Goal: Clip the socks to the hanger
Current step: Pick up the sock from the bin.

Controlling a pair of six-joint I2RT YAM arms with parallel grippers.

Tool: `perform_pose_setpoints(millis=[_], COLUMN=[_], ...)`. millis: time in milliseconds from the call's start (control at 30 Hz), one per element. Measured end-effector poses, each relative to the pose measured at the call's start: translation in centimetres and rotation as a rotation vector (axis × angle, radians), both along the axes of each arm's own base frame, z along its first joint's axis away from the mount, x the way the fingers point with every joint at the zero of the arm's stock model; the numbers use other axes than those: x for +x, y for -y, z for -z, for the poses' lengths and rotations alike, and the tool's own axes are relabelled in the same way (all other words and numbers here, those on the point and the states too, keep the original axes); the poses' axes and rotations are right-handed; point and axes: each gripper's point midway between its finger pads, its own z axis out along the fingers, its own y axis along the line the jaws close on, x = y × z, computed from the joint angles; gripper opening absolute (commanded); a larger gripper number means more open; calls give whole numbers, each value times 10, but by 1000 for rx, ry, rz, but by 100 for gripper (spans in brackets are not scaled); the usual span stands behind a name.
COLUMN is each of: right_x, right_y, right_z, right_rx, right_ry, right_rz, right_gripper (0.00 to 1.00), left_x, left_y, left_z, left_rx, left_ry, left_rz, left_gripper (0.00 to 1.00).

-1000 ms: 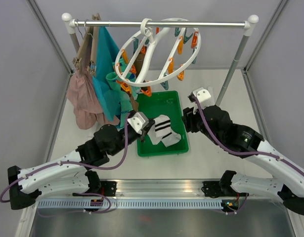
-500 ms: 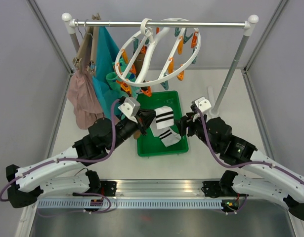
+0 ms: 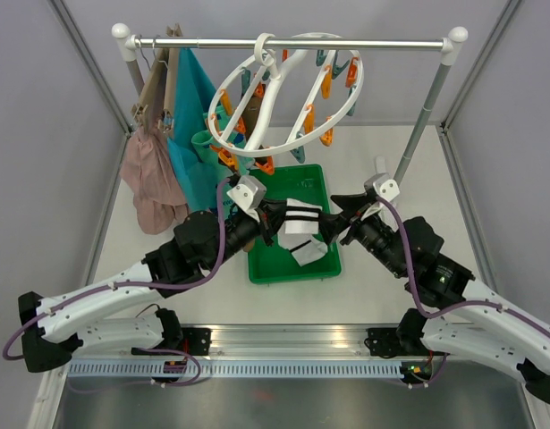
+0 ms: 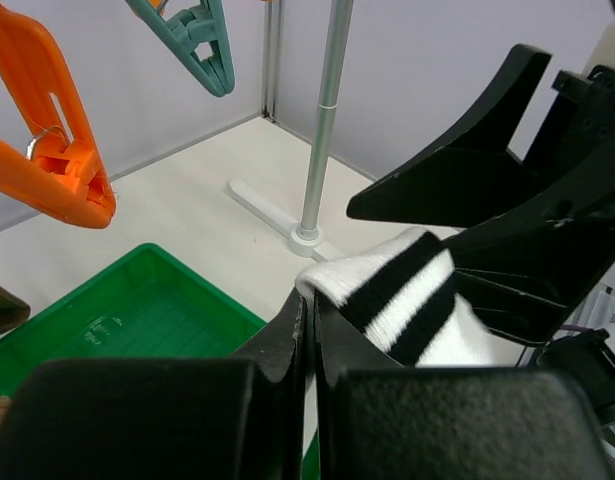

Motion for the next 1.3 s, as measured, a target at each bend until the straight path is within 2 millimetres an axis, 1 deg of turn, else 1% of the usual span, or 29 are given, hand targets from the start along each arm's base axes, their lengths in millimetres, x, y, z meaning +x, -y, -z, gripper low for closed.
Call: perform_pose_setpoints(millis=[67, 233, 300, 400, 533, 667, 767, 800, 867, 900, 967, 1000, 1067, 1100, 1200, 1300], right_x=[-4, -14, -17, -19, -20, -21, -21, -22, -22, -22, -23, -24, -25, -26, -29, -31], right_y=[-1, -2, -3, -7, -14, -17, -17, -18, -18, -18, -18, -18, -18, -17, -17, -20], right_z=[-8, -19, -23, -24, -21, -21, -23, -23, -24, -24, -26, -27, -30, -32, -37, -41], right_rx=[24, 57, 67, 67, 61, 60, 66, 66, 66, 66, 67, 71, 72, 73, 77, 65], right_ry=[17, 41, 51, 56, 53, 53, 60, 61, 62, 62, 62, 61, 60, 61, 62, 43], right_rz=[-25, -70, -87, -114, -142, -153, -157, -159, -161, -164, -168, -169, -174, -177, -189, -207], right_gripper=[71, 72, 70, 61, 58, 54, 38, 30, 18, 9, 2, 0, 0, 0, 0, 0], left_x=[1, 2, 2, 1, -1, -2, -2, -2, -3, -4, -5, -5, -6, -7, -11, -16], left_y=[1, 5, 7, 8, 10, 11, 11, 11, 12, 13, 13, 14, 14, 13, 12, 10], left_z=[2, 6, 7, 7, 7, 8, 9, 9, 9, 9, 9, 9, 8, 7, 5, 2], left_rx=[5, 18, 21, 22, 23, 25, 28, 28, 29, 30, 29, 28, 26, 26, 26, 25], left_ry=[-2, -9, -10, -9, -8, -8, -10, -10, -9, -9, -9, -7, -4, 0, 19, 49], left_rz=[0, 1, 5, 14, 33, 40, 41, 42, 48, 52, 57, 60, 66, 70, 92, 114], left_gripper=[2, 2, 2, 2, 2, 2, 2, 2, 2, 3, 7, 12, 18, 23, 31, 35])
